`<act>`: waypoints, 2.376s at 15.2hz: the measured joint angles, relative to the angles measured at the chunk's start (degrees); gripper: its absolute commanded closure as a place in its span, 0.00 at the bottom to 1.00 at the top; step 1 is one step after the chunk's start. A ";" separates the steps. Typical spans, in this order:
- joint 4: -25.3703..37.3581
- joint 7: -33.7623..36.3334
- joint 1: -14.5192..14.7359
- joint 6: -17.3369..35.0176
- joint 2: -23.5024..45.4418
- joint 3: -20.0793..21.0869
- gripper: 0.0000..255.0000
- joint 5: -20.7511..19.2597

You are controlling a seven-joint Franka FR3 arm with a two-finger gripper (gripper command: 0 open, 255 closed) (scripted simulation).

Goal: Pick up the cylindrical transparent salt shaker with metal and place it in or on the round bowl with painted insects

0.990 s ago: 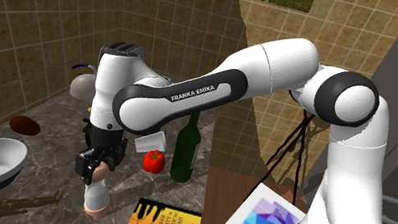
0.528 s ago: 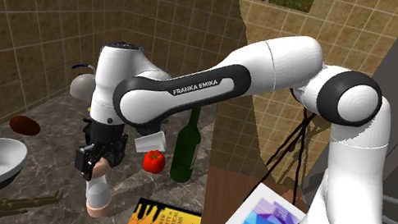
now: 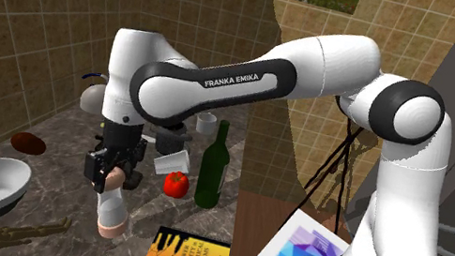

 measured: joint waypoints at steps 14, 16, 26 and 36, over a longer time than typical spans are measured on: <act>9.58 0.78 0.33 -10.41 -0.96 0.31 1.00 0.18; 11.44 1.03 0.53 -12.03 -0.73 0.35 1.00 0.04; 11.48 4.85 2.40 -15.96 -5.30 1.92 1.00 1.08; 6.00 14.30 7.11 -17.37 -13.90 6.10 1.00 3.22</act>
